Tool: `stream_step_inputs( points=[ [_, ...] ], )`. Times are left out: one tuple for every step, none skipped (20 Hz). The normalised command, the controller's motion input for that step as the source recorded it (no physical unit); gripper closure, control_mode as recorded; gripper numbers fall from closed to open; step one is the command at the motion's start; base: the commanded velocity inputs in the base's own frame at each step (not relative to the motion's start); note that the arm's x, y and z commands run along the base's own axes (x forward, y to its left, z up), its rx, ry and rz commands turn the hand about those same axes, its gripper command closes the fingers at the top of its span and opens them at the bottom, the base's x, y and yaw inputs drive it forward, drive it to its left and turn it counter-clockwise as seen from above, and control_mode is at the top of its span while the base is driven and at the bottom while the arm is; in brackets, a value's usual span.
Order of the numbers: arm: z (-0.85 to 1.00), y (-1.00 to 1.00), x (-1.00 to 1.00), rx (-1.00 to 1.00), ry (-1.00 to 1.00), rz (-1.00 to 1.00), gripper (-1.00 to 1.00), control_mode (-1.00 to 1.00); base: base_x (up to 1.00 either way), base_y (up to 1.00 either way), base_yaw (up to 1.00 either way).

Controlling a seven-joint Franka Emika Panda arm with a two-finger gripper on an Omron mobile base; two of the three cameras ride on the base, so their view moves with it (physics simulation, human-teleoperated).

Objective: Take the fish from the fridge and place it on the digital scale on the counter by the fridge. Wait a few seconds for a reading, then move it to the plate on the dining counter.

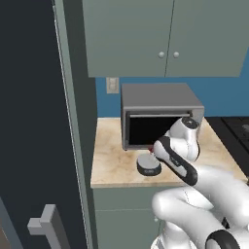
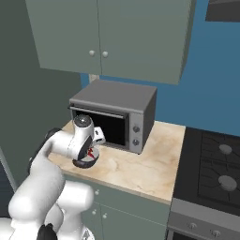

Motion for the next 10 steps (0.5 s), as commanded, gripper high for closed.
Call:
stream_step_inputs(
  points=[
    [-0.46, 0.21, 0.68, 0.0, 0.14, 0.09, 1.0, -1.0, 0.0, 0.0, 0.0],
    [-0.47, 0.23, 0.64, -0.01, 0.17, 0.09, 1.0, -1.0, 0.0, 0.0, 0.0],
    [-0.49, 0.25, 0.56, -0.01, 0.18, 0.09, 1.0, -1.0, 0.0, 0.0, 0.0],
    [-0.49, 0.24, 0.36, -0.01, 0.17, 0.07, 1.0, -1.0, 0.0, 0.0, 0.0],
    [-0.49, 0.25, 0.17, -0.01, 0.15, 0.07, 1.0, -1.0, 0.0, 0.0, 0.0],
    [-0.51, 0.29, 0.09, -0.01, 0.15, 0.06, 1.0, -1.0, 0.0, 0.0, 0.0],
    [-0.51, 0.31, 0.1, -0.01, 0.15, 0.06, 1.0, -1.0, 0.0, 0.0, 0.0],
    [-0.5, 0.27, 0.16, 0.0, 0.13, 0.05, 1.0, -1.0, 0.0, 0.0, 0.0],
    [-0.46, 0.23, 0.19, 0.0, 0.12, 0.05, 1.0, -1.0, 0.0, 0.0, 0.0],
    [-0.44, 0.18, 0.24, -0.01, 0.09, 0.04, 1.0, -1.0, 0.0, 0.0, 0.0]
  ],
)
